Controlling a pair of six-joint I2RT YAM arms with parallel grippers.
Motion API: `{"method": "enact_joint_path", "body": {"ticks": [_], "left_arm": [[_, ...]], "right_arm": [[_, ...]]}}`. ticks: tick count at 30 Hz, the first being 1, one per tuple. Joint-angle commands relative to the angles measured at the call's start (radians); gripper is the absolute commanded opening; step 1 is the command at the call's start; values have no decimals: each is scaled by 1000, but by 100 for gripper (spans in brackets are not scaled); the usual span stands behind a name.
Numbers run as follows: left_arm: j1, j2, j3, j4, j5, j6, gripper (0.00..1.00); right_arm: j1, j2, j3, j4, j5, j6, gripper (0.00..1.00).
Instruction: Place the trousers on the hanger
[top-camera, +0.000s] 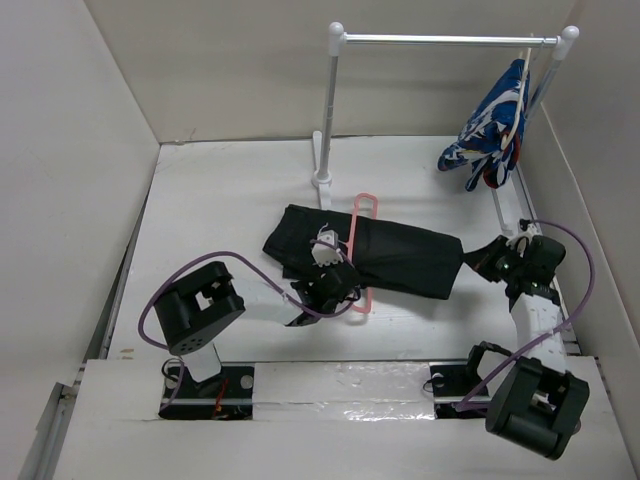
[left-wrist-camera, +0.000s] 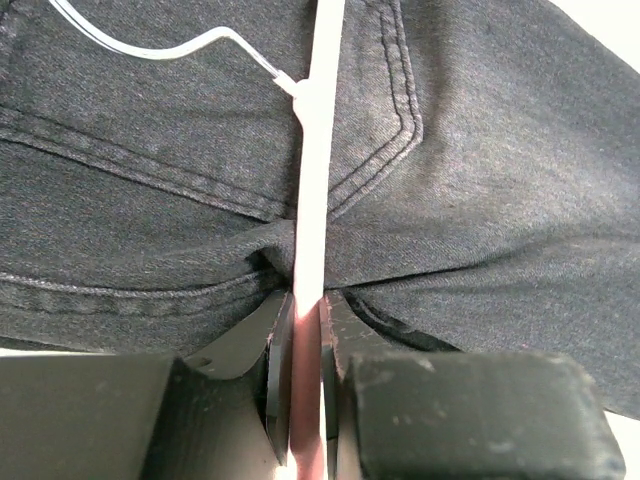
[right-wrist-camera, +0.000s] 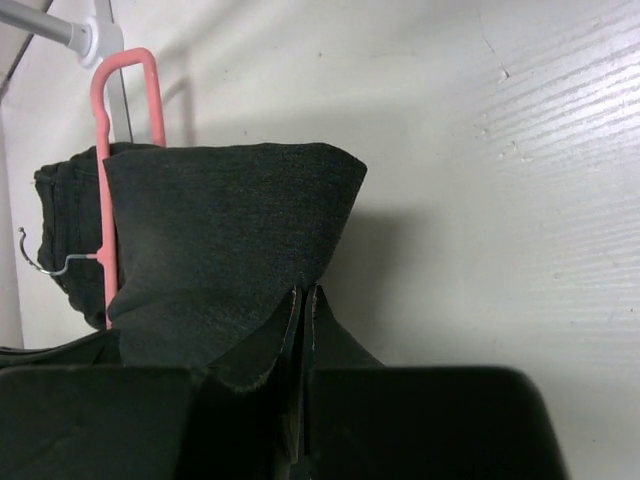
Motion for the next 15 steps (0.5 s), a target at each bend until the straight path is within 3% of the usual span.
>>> {"method": "enact_joint_path", "body": {"ticks": [1, 4, 5, 8, 11, 13, 15], "left_arm": [[8, -28, 18, -147, -204, 50, 0], [-46, -27, 57, -190, -272, 40, 0], [-63, -43, 61, -196, -296, 42, 0], [-121, -95, 75, -196, -378, 65, 0], [-144, -158, 72, -155, -395, 120, 0], [-177, -197, 33, -80, -404, 151, 0], [-195, -261, -4, 23, -401, 200, 0]], "right_arm": [[-42, -22, 36, 192, 114, -53, 0], [-42, -64, 66, 128, 110, -89, 35], [-33, -100, 85, 103, 105, -108, 56], [45, -189, 149, 6, 114, -160, 70], [196, -234, 185, -23, 146, -149, 70], [348, -239, 180, 49, 118, -85, 64], [485, -216, 151, 128, 125, -7, 31]]}}
